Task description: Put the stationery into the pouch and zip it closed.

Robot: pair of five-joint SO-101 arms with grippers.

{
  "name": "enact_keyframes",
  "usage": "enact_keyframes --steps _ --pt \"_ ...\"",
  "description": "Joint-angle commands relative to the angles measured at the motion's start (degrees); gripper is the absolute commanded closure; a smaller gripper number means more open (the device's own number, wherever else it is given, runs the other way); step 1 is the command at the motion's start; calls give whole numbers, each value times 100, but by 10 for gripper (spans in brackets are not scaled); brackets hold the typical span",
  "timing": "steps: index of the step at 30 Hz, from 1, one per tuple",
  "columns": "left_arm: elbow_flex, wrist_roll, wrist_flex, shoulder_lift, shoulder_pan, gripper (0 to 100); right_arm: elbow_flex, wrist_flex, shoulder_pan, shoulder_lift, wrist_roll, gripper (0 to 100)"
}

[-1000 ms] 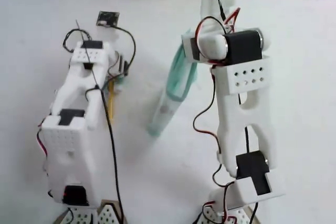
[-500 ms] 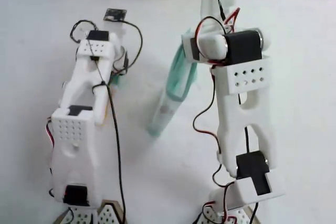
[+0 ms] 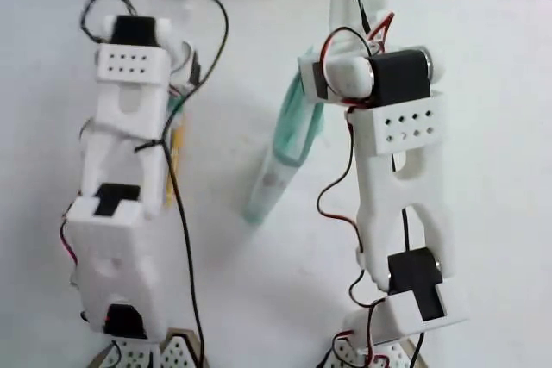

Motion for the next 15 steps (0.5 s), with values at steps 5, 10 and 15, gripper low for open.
enact_keyframes --steps 5,10,15 --pt "-1064 44 730 -2774 321 973 -220 -57 40 -136 -53 980" --pt "-158 44 721 -4998 1095 973 -211 31 48 -136 -53 980" --pt "1090 193 62 -7284 2818 973 35 31 40 -136 -53 980"
